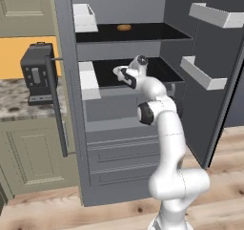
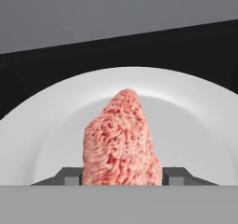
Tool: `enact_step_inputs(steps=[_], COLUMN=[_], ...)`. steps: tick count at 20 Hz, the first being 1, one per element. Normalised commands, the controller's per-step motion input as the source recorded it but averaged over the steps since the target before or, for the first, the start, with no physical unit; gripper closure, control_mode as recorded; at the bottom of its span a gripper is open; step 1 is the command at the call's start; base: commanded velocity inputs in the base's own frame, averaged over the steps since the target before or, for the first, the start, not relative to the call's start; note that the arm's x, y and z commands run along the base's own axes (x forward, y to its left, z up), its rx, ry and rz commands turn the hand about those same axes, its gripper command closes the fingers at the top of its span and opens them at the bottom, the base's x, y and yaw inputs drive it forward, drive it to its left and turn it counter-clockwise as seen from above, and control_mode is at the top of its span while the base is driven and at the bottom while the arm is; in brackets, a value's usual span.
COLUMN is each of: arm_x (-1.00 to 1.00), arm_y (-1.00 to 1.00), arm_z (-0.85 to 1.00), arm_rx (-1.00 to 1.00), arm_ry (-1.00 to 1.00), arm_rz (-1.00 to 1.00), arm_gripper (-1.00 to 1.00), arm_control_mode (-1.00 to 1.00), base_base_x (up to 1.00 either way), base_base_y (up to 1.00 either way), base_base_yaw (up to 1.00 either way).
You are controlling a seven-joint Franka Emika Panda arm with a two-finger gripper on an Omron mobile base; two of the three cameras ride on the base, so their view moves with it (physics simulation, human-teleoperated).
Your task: Retrieve the steak from the fridge and place it on the saucepan with marinade on the stove.
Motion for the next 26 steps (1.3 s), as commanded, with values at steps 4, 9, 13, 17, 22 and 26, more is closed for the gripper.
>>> enact_step_inputs(steps=[4, 9, 13, 17, 22, 26], arm_x=[0.08, -0.79, -1.00, -1.00, -1.00, -1.00], arm_y=[0.03, 0.00, 0.00, 0.01, 0.00, 0.00], arm_z=[-0.04, 0.00, -0.27, -0.84, -0.31, 0.02], arm_rx=[0.00, 0.00, -0.04, -0.12, -0.08, -0.07], arm_ry=[0.00, -0.17, -0.33, -0.57, -0.64, -0.64], arm_rz=[0.00, 0.00, 0.00, 0.00, 0.00, 0.00], arm_gripper=[1.00, 1.00, 1.00, 1.00, 1.00, 1.00], arm_control_mode=[-1.00, -1.00, -1.00, -1.00, -1.00, -1.00], base_base_x=[0.00, 0.00, 0.00, 0.00, 0.00, 0.00], base_base_y=[0.00, 0.00, 0.00, 0.00, 0.00, 0.00], base_base_yaw=[0.00, 0.00, 0.00, 0.00, 0.00, 0.00])
